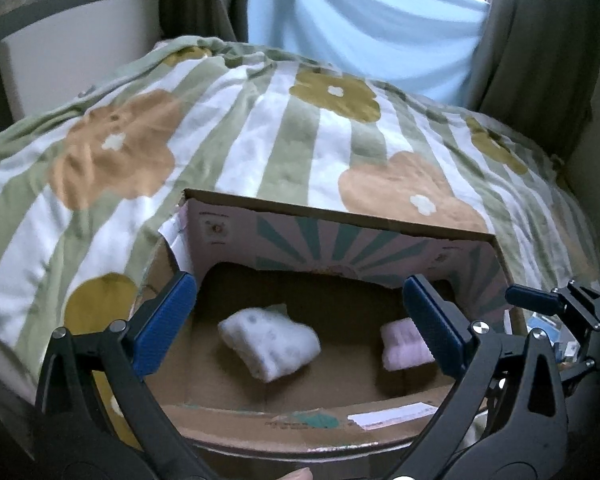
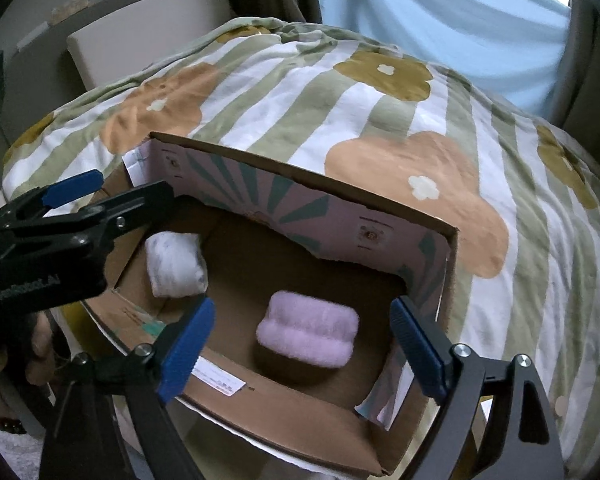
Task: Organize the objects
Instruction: 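Open both tools to drop the socks into the box, then move both tools back toward the remaining items on the bed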
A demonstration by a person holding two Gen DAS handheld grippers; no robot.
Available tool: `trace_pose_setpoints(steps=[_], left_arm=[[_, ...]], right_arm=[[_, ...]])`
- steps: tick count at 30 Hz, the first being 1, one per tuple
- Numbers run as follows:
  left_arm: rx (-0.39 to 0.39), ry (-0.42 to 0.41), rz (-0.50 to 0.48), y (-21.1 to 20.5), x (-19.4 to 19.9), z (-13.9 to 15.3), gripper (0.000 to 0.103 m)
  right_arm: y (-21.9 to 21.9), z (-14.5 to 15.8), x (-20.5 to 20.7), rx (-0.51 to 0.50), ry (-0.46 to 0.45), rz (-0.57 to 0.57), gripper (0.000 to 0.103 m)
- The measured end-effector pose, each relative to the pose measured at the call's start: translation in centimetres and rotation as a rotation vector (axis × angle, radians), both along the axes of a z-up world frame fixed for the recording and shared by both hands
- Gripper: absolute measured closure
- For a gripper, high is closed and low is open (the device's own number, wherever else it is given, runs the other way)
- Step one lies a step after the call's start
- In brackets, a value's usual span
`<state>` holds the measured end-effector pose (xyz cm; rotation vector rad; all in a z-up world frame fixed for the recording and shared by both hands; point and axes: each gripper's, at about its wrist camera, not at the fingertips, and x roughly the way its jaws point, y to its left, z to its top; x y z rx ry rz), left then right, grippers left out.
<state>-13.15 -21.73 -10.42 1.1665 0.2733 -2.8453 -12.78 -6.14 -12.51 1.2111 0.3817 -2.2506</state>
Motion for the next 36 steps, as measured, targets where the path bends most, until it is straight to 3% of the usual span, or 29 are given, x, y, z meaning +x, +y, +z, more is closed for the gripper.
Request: trace_pose_setpoints(steps=[12, 20, 36], left_arm=[[0.006, -0.011, 0.001, 0.3, 1.6, 0.5, 0.000], [0.000, 0.014, -0.007, 1.6, 2.9, 2.6, 0.000], [-0.007, 0.069, -0.082, 8.4, 5.0, 7.1, 0.000]], right_arm=[[0.7, 1.2, 0.9, -0.021, 0.018, 0.002, 0.016], [2.1, 2.9, 1.9, -0.060, 0.035, -0.006, 0.016], [8.6, 7.7, 3.8, -0.117, 0.110, -0.060, 0.016]])
